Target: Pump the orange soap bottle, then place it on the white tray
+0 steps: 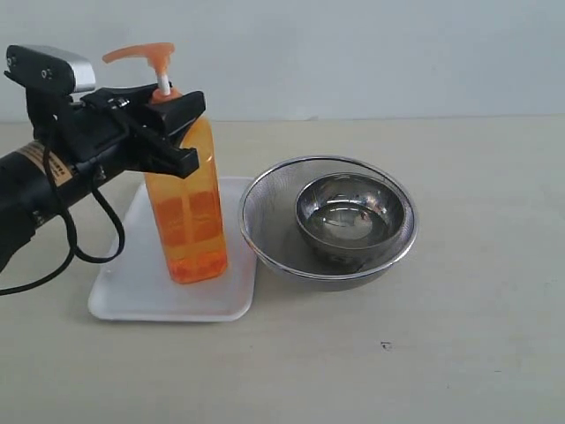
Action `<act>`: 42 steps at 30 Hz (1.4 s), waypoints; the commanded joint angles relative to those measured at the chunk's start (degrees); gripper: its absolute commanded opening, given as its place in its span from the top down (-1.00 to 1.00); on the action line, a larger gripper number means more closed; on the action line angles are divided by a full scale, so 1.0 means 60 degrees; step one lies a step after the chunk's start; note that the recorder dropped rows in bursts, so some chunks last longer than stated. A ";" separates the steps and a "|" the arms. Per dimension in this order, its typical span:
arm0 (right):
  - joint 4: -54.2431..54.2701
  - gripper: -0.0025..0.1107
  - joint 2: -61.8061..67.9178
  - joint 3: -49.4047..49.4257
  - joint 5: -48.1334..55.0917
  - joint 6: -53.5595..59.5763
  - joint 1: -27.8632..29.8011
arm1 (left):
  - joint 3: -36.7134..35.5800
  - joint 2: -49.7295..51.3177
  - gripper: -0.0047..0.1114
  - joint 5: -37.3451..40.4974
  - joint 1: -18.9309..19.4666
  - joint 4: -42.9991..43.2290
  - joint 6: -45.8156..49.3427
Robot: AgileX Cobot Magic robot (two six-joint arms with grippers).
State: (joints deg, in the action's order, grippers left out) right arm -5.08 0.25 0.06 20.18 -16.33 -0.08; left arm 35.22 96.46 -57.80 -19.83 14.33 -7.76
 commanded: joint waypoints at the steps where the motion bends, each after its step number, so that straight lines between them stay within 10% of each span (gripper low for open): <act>1: -0.0018 0.93 -0.0041 -0.0009 -0.0038 -0.0015 0.0014 | -0.0027 -0.0058 0.84 -0.0105 0.0318 0.0119 0.0164; 42: -0.0071 0.93 -0.0041 -0.0009 -0.0110 0.0009 0.0014 | 0.1021 -0.0301 0.84 0.0622 0.1199 0.3572 -0.1597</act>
State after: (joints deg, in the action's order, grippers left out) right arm -5.31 0.25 0.06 20.18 -16.55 -0.08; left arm 40.59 95.78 -52.43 -12.73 35.05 -17.32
